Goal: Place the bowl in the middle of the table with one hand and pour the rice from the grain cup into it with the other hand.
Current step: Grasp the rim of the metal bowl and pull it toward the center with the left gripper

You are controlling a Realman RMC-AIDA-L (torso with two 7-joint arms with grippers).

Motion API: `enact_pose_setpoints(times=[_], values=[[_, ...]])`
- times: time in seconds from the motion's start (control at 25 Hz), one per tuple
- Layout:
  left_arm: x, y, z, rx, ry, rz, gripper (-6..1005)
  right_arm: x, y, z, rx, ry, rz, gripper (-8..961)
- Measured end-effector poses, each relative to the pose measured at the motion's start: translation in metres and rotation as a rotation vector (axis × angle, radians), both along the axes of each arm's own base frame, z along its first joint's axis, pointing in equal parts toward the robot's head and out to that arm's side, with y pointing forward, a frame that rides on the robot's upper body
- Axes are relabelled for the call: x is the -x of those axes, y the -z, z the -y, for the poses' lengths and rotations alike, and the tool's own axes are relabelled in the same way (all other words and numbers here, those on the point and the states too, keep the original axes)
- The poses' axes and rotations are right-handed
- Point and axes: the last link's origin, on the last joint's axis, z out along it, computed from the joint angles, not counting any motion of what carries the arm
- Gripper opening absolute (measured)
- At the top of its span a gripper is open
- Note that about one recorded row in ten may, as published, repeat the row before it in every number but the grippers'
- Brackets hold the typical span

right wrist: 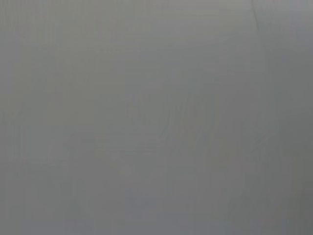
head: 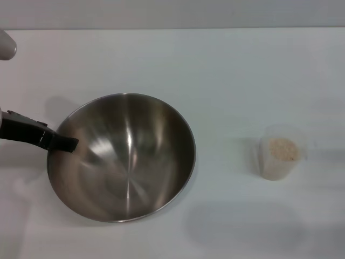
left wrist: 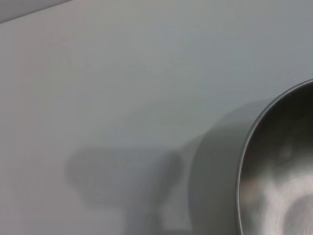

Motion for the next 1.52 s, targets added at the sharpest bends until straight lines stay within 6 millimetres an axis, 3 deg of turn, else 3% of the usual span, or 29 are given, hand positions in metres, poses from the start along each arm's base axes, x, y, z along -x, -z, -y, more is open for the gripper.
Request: enact_pose_setpoints(times=[0.64,0.84,1.12,1.4,1.52], values=[[-0.003,0.011,0.002,0.034,0.018,-0.007,791,0.000,0.000,0.001,0.002,0.001,0.000,820],[-0.007,0.010,0.002,0.041,0.045,-0.007,683,0.000,0.000,0.001,0.002,0.001,0.000,820],[-0.004,0.010,0.002,0.056,0.045,-0.015,311,0.000,0.002,0.001,0.012,-0.005,0.003,820],[-0.005,0.010,0.001,0.063,0.049,-0.016,97,0.001,0.002,0.001,0.015,-0.008,0.004,819],[-0.007,0.011,0.001,0.080,0.056,-0.008,96,0.001,0.002,0.001,0.014,-0.009,0.004,819]])
